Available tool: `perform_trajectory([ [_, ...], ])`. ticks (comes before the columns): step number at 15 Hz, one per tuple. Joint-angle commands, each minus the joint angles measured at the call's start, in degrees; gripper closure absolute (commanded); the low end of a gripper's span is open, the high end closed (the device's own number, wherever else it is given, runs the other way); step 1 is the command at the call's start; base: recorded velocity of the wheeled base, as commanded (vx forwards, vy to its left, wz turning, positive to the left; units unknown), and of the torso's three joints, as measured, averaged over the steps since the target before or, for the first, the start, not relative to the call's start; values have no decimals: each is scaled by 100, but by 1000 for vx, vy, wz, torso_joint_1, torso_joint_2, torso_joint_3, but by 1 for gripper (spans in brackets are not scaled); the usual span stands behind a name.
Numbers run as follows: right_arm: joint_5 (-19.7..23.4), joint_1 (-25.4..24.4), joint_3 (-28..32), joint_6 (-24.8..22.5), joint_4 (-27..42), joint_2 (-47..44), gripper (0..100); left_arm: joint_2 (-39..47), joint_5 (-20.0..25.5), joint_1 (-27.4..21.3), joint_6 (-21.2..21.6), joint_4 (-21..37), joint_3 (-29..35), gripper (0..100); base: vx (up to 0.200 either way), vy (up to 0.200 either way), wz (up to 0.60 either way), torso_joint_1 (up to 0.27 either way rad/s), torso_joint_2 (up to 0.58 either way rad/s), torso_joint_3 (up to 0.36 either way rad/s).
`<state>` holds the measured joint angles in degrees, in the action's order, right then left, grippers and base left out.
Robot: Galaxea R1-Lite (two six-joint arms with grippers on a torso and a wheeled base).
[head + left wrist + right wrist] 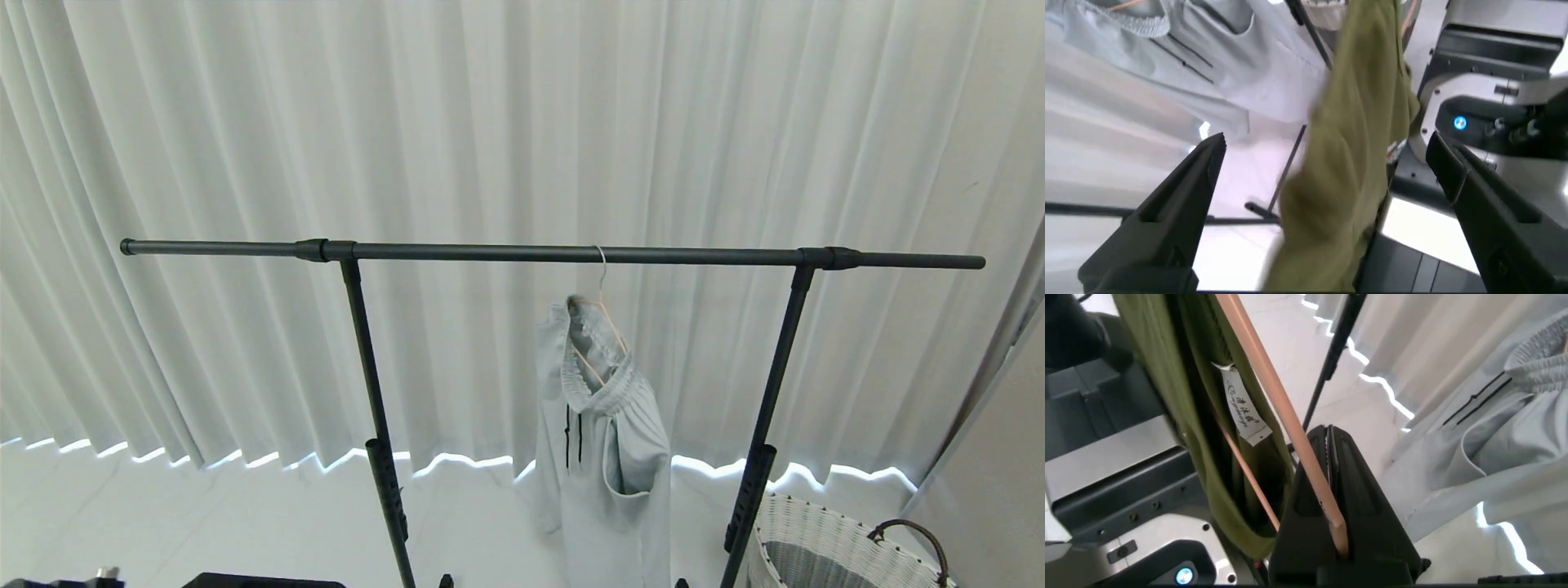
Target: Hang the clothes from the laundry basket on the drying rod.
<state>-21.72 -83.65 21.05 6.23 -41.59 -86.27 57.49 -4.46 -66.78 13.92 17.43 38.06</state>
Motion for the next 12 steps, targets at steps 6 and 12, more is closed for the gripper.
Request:
perform_trajectory([
  [6,1,-64,13,-52,2,-4,100,518,139,42,-3,-205,-273,0,0,0,0,0,0,0],
  [12,1,-64,30,-60,-7,14,100,518,130,42,-3,-205,-352,100,0,0,0,0,0,0],
])
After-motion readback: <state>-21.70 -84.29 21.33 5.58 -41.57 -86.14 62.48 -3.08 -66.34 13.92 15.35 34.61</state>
